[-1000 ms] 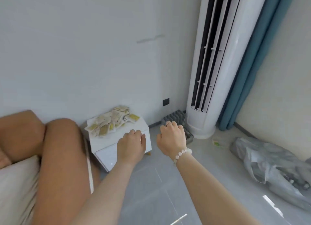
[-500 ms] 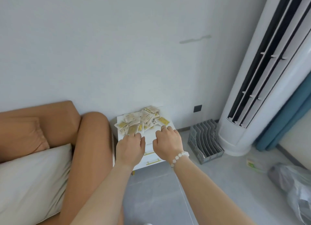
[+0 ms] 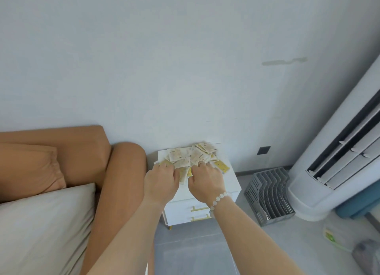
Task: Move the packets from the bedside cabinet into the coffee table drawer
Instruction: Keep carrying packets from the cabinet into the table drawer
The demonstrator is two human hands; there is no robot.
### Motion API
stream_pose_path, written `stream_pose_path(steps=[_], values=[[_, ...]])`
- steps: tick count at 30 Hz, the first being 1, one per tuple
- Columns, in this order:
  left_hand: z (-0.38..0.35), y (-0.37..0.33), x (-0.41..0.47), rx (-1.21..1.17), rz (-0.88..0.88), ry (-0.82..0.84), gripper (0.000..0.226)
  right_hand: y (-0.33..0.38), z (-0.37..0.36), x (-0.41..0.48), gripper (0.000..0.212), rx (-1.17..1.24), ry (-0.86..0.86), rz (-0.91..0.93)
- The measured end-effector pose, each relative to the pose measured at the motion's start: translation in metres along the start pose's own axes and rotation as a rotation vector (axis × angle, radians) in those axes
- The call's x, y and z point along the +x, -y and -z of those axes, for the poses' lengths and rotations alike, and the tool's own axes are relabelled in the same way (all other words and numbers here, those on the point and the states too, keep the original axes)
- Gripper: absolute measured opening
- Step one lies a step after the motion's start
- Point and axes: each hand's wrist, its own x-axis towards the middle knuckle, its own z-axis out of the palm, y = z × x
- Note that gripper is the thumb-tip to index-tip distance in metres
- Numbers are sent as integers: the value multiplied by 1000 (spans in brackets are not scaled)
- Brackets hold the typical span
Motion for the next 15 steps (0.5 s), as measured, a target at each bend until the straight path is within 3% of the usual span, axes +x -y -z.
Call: stream_pose_path(steps=[12, 15], values=[[-47, 6, 51, -12, -39, 96, 36, -21, -7, 62, 13, 35, 29, -67], [-60, -1, 66, -9, -27, 110, 35, -39, -14, 79, 22, 8, 62, -89]])
